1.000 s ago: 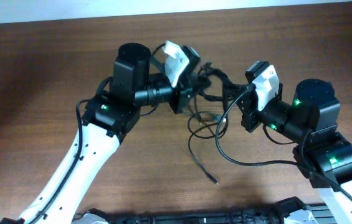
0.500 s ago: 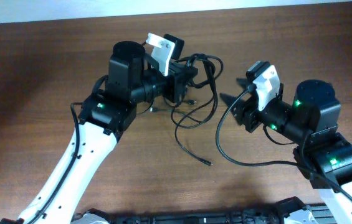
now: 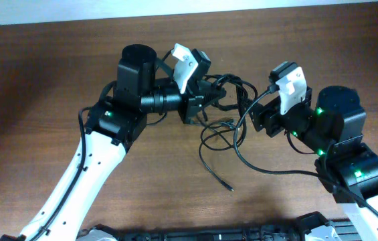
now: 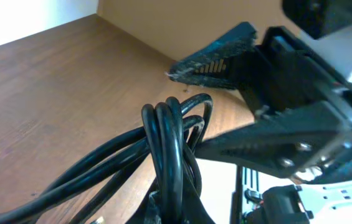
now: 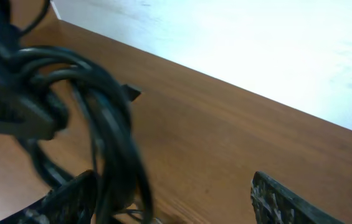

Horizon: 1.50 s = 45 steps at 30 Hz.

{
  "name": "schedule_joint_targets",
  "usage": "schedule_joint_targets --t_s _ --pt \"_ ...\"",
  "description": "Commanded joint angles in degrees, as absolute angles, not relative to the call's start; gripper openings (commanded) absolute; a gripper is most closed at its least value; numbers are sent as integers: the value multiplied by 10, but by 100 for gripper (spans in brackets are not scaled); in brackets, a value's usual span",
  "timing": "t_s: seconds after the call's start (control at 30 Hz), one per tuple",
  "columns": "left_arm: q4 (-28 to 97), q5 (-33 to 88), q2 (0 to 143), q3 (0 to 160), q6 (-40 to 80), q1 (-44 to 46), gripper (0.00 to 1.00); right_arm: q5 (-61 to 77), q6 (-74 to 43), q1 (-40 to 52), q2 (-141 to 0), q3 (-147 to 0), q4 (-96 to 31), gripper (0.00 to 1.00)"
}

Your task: Untangle cables

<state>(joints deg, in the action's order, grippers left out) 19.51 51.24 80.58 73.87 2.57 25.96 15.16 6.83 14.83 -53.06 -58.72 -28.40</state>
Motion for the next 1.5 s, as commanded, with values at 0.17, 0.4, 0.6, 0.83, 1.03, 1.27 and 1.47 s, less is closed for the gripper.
schedule_joint_targets --t_s 0.17,0.4,0.6,0.83,1.03,1.27,1.47 --pt "192 563 802 750 15 258 0 116 66 149 -554 -593 -280 76" --pt "203 567 802 750 14 258 0 107 66 149 -570 -593 -267 75" --pt "224 568 802 750 15 258 0 110 52 149 -570 -593 -260 75" --pt "250 611 801 750 17 258 0 226 51 149 -559 -593 -289 75" --pt "298 611 793 750 17 258 0 232 48 149 -518 -593 -360 75" --pt "331 613 761 750 16 258 0 234 40 149 -474 -593 -424 75" --pt "334 615 747 750 17 259 0 215 40 149 -476 -593 -427 75"
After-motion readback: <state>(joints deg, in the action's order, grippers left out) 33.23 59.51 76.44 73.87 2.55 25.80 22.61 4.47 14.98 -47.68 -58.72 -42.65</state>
